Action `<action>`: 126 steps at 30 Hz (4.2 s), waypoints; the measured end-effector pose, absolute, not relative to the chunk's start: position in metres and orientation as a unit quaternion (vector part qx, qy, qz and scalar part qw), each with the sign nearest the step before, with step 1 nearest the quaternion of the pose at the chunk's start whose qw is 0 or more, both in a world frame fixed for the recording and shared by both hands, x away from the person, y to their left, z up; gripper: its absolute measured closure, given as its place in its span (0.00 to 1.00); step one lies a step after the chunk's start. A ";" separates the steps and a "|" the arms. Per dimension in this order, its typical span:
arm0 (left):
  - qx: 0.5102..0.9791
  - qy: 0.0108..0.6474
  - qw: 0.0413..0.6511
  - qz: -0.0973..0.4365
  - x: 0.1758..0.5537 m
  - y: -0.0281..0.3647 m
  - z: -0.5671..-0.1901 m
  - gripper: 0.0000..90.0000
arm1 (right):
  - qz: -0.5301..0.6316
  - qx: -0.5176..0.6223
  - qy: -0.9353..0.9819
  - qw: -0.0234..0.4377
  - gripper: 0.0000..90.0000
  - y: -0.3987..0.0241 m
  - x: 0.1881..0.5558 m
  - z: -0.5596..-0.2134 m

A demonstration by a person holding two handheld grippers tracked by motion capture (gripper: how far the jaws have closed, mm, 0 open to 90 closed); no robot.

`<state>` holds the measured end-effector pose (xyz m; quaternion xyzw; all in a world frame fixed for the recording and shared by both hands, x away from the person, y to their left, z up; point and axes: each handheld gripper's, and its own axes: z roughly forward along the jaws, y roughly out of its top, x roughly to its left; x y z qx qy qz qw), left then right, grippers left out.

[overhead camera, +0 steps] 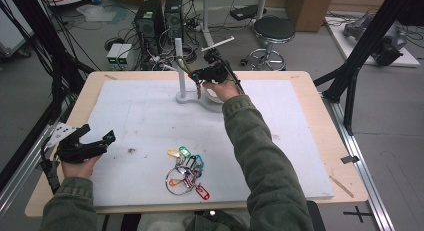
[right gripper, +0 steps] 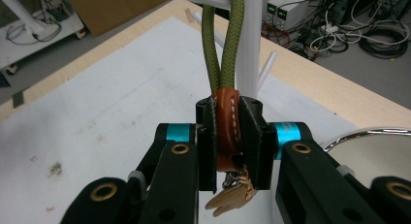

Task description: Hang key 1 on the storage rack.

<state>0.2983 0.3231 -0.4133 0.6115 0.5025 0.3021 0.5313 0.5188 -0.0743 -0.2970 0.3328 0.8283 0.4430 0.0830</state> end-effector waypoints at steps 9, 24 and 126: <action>0.612 0.503 0.530 0.302 0.298 0.324 -0.413 0.02 | 0.441 0.335 0.827 0.102 0.86 -0.070 0.528 -0.308; 0.612 0.503 0.530 0.303 0.298 0.324 -0.413 0.02 | 0.456 0.343 0.816 0.087 0.74 -0.068 0.530 -0.313; 0.608 0.506 0.532 0.301 0.301 0.322 -0.412 0.02 | 0.460 0.455 0.729 0.224 0.01 -0.253 0.401 -0.323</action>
